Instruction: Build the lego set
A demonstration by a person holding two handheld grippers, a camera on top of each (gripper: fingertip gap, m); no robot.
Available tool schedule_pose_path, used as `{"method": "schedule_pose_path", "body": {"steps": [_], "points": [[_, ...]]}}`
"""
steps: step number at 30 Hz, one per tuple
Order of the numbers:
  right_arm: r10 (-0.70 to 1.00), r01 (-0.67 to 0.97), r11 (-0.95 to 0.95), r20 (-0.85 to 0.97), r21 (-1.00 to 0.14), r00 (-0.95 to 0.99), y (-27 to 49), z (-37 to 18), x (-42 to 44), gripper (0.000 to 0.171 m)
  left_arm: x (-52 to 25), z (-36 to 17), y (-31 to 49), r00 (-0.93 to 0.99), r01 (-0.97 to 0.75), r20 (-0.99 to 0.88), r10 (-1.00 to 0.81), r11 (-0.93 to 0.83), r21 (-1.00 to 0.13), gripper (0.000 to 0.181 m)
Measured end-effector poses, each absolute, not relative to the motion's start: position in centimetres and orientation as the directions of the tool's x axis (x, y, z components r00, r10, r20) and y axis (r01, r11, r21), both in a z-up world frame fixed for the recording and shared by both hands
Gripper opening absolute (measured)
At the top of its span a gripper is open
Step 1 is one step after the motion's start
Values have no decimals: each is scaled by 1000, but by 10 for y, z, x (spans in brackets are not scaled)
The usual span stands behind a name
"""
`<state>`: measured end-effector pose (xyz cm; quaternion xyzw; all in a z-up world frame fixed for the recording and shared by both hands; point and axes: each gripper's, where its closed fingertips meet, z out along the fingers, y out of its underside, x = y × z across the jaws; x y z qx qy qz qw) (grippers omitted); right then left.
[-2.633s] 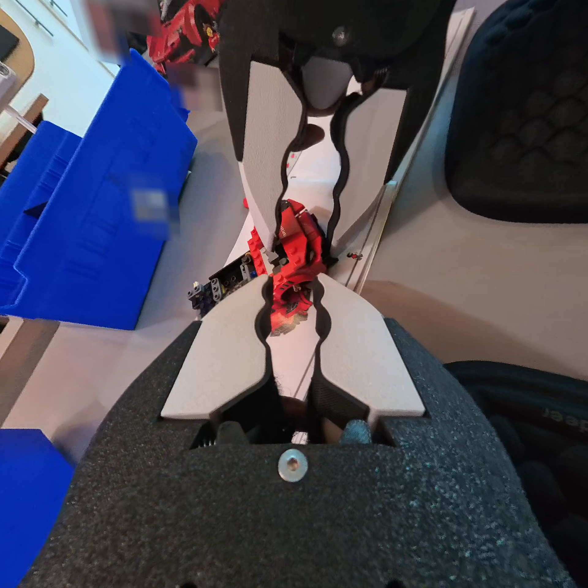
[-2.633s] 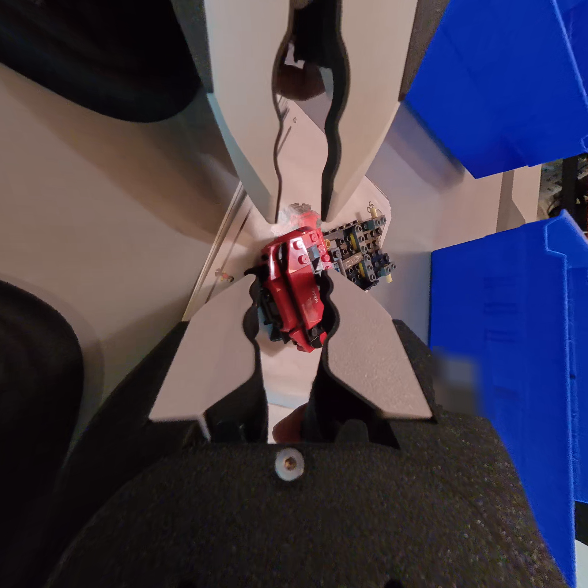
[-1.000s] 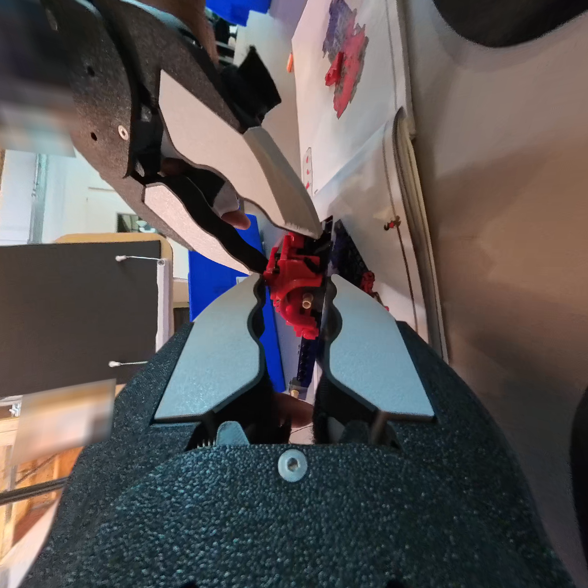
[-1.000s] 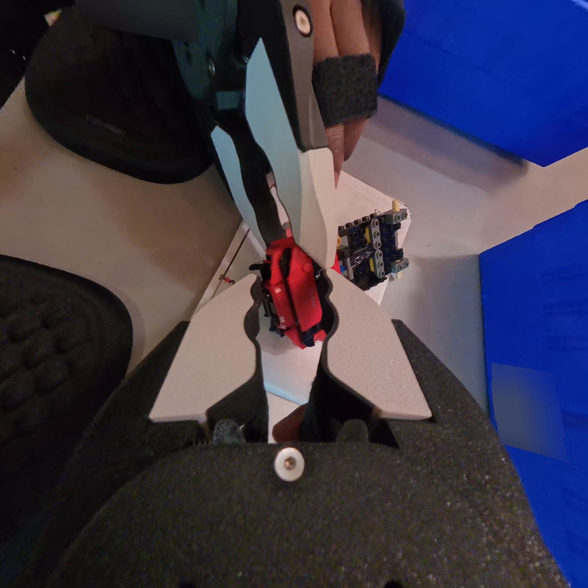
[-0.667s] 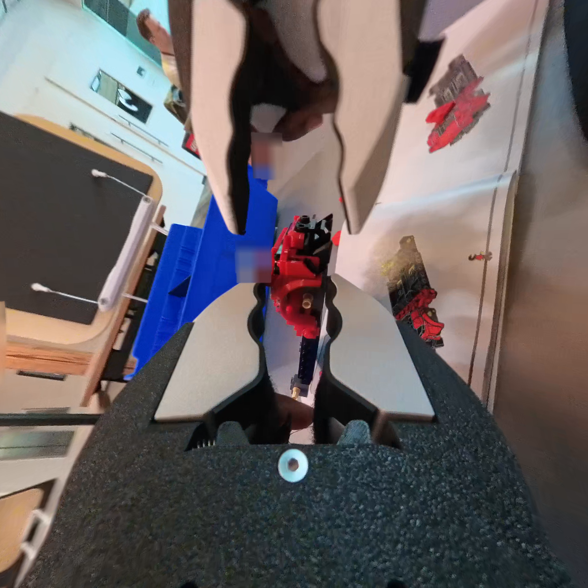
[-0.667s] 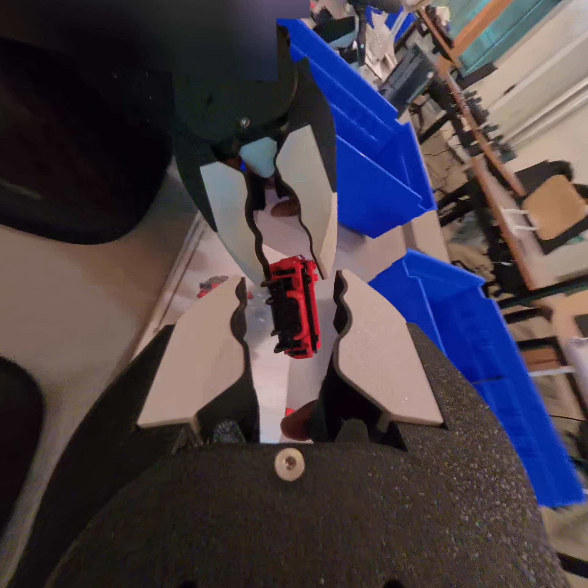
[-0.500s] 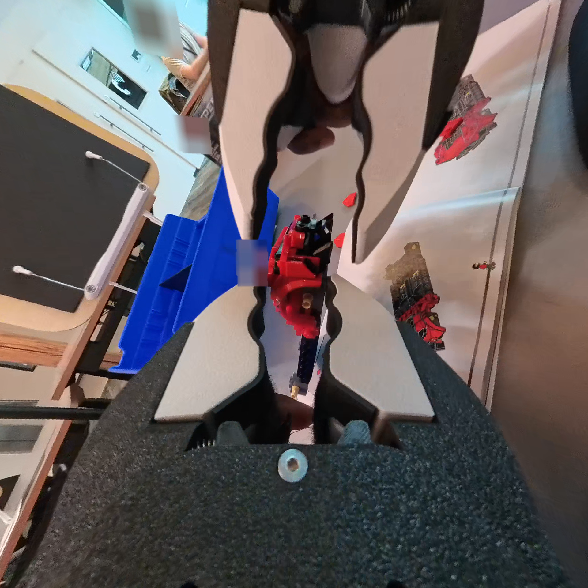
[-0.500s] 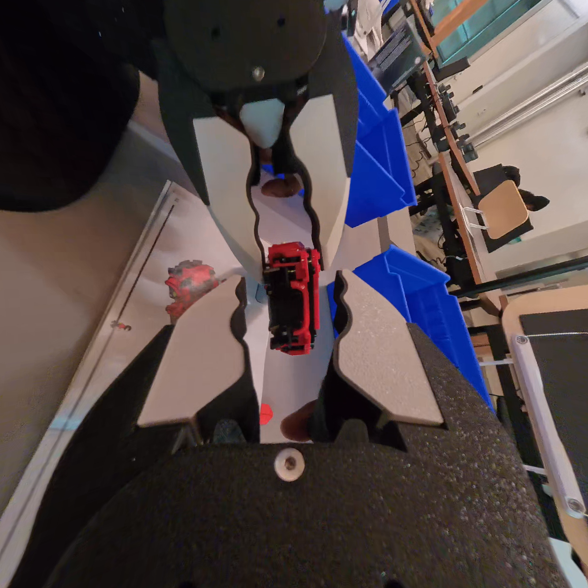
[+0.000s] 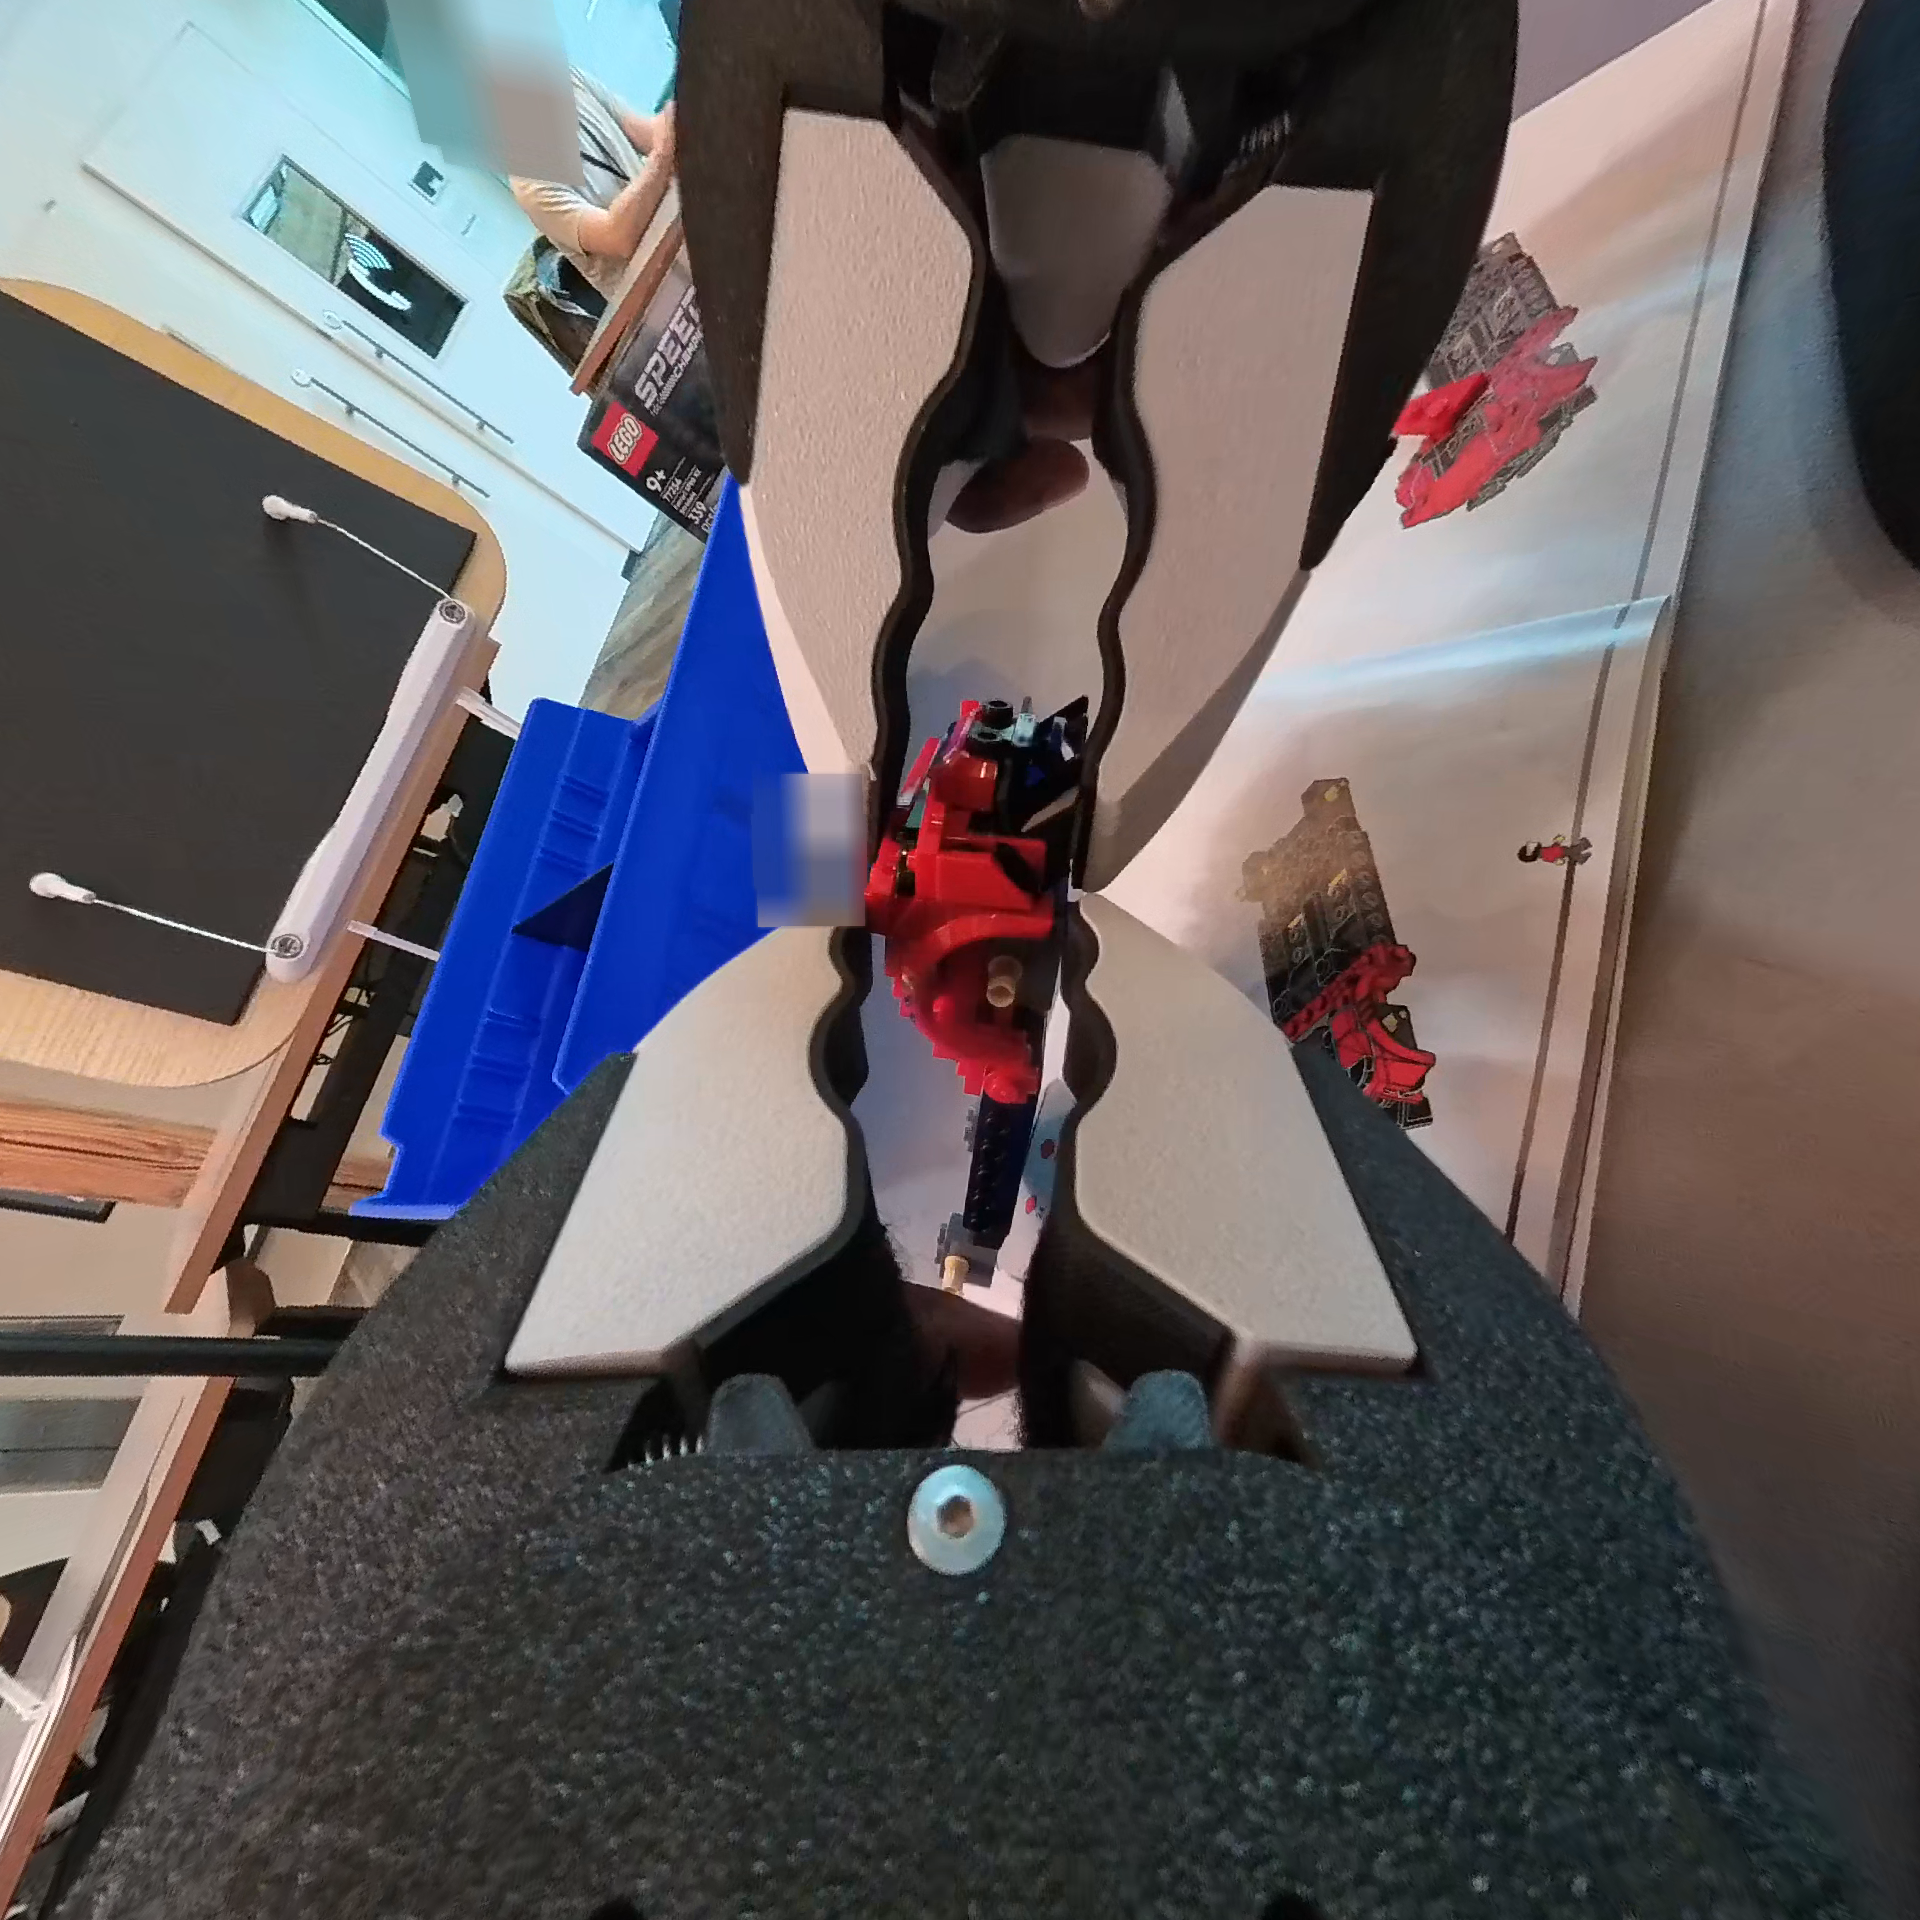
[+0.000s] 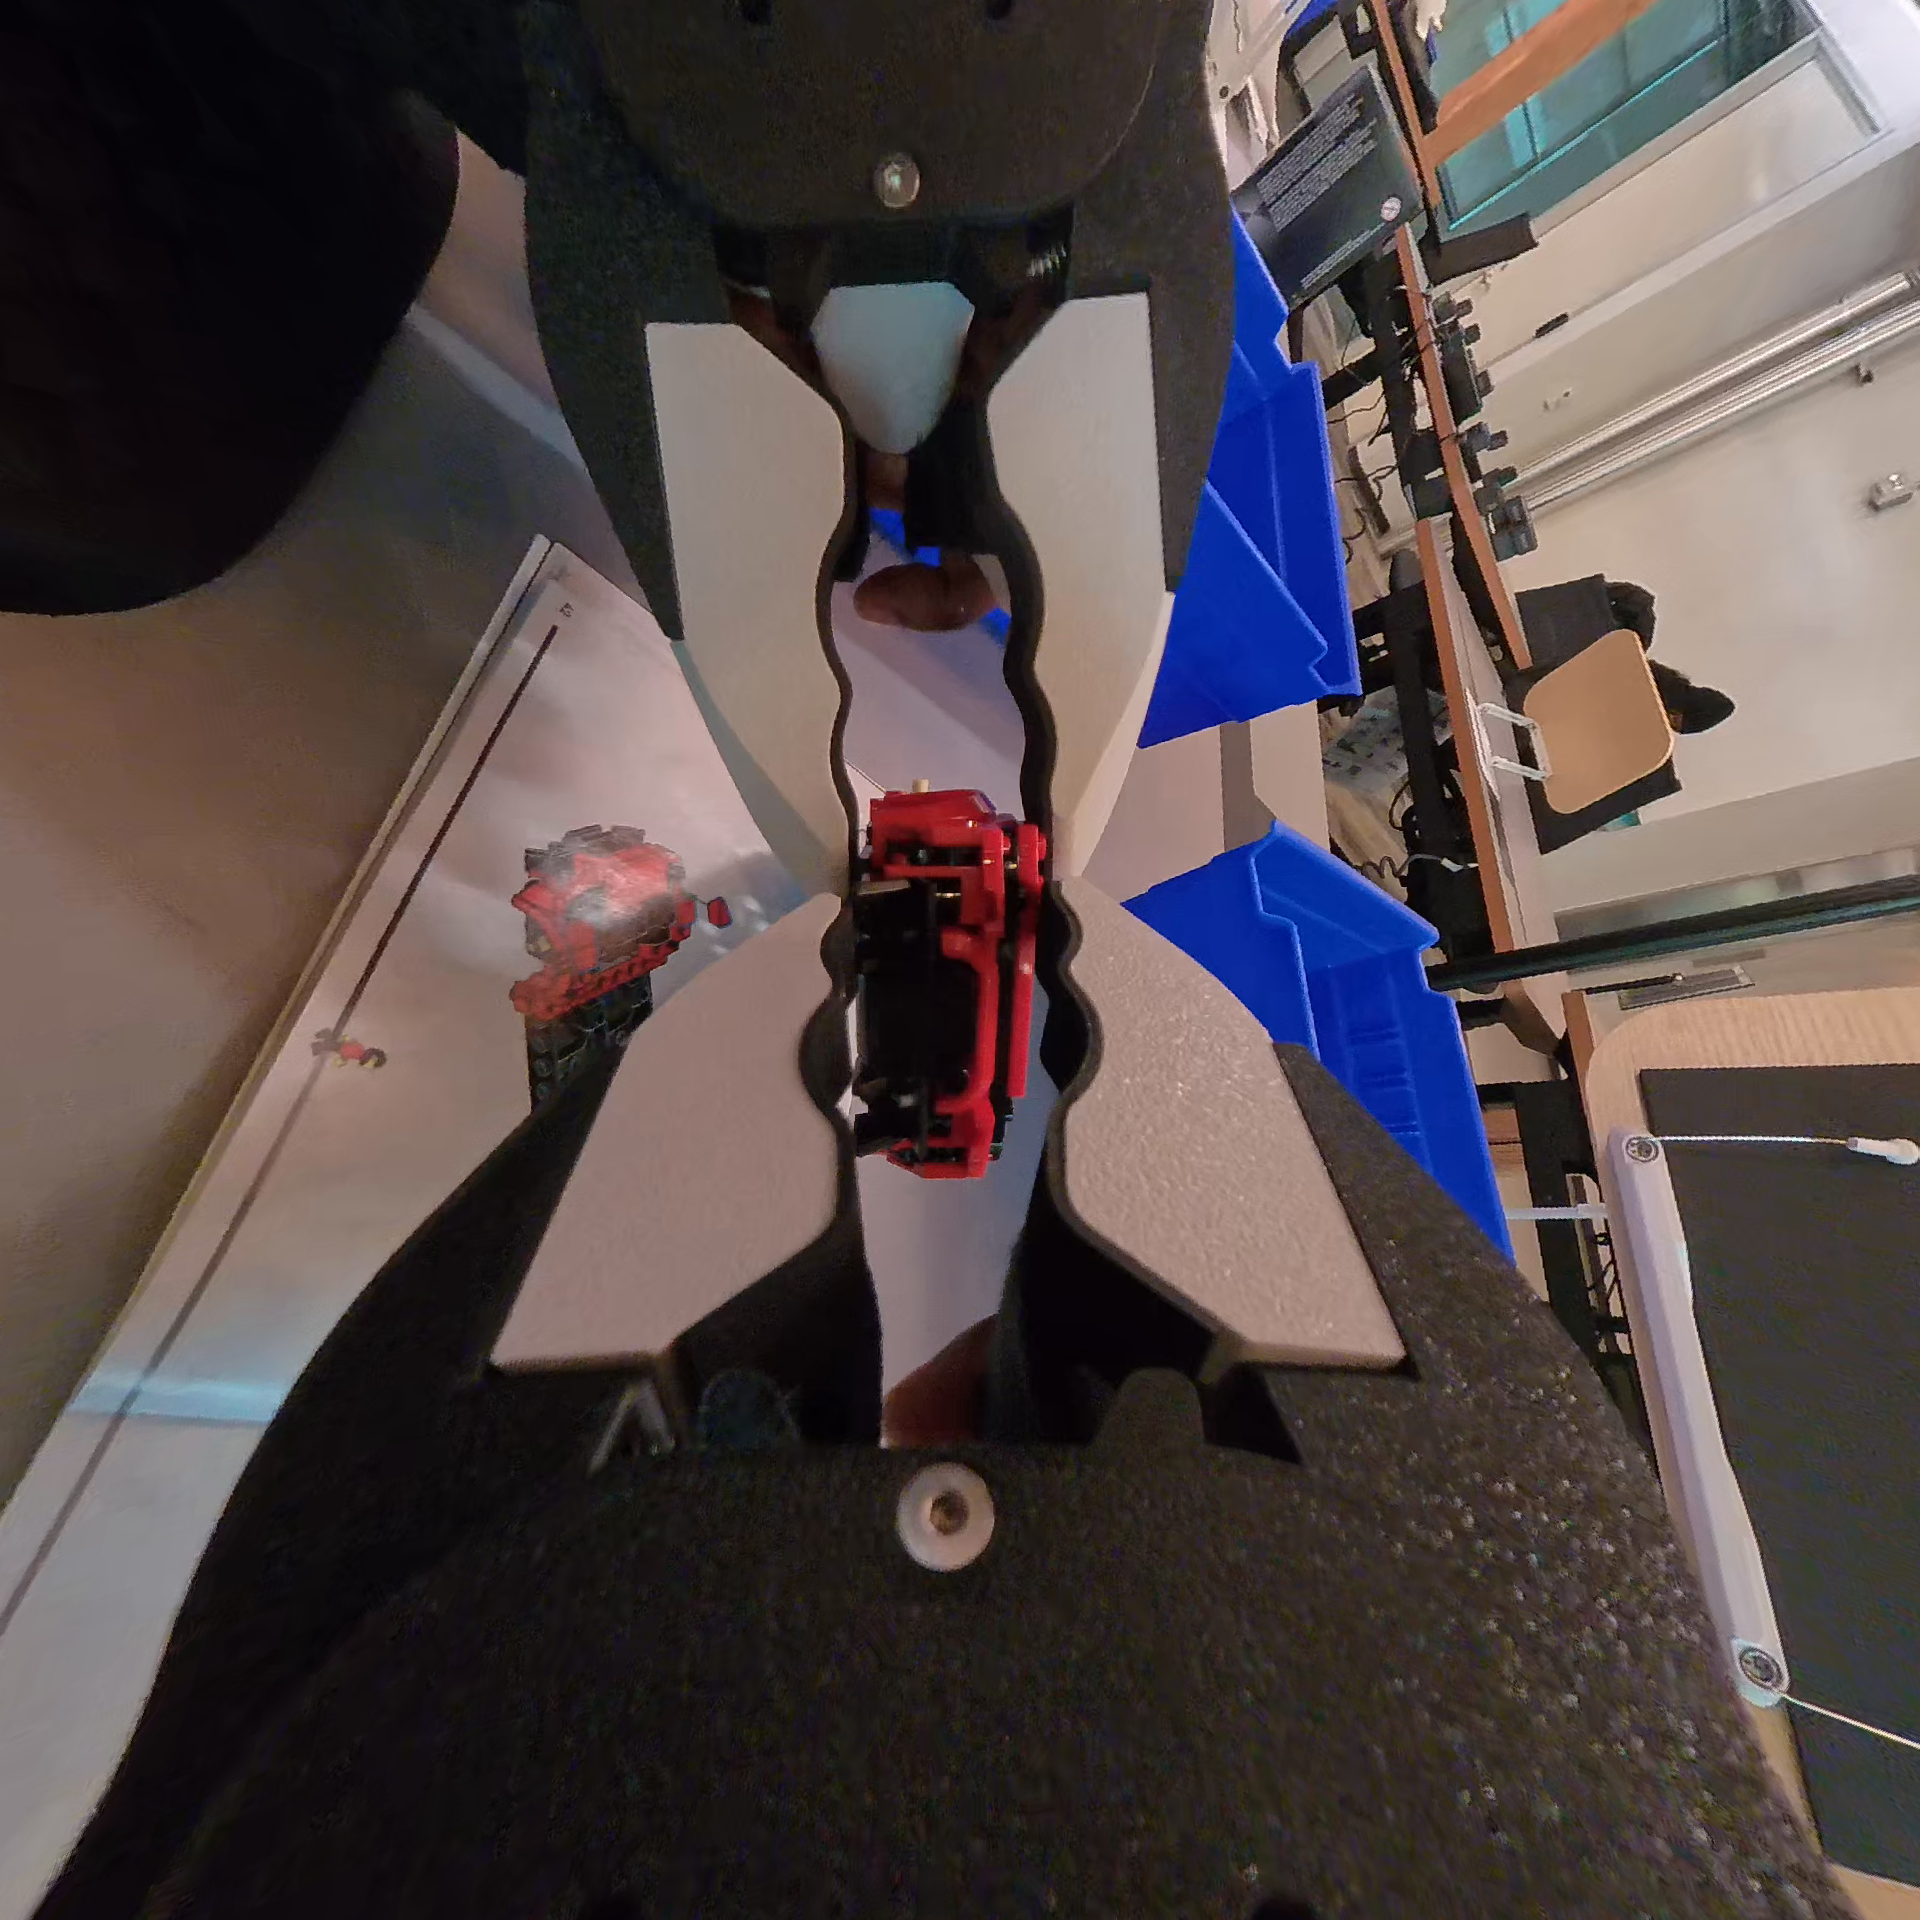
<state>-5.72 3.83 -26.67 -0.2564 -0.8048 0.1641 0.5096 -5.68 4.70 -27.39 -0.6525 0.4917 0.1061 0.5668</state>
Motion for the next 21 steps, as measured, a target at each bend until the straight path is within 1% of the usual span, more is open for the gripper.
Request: {"method": "schedule_pose_path", "body": {"steps": [5, 10, 15, 17, 21], "points": [[576, 243, 817, 739, -523, -349, 38, -266, -57, 32, -56, -273, 46, 500, -758, -692, -520, 123, -640, 35], [569, 236, 822, 745, -518, -348, 38, -266, -56, 32, -56, -273, 47, 470, -783, -733, -491, 150, -603, 36], [575, 229, 818, 738, -528, -352, 37, -266, -55, 32, -60, -273, 48, 374, -857, -827, -420, 183, -481, 45], [574, 228, 818, 738, -528, -354, 37, -266, -55, 32, -60, -271, 48, 345, -870, -851, -396, 206, -449, 46], [577, 228, 816, 735, -531, -356, 37, -265, -55, 32, -56, -270, 46, 293, -885, -877, -380, 239, -399, 43]]}}
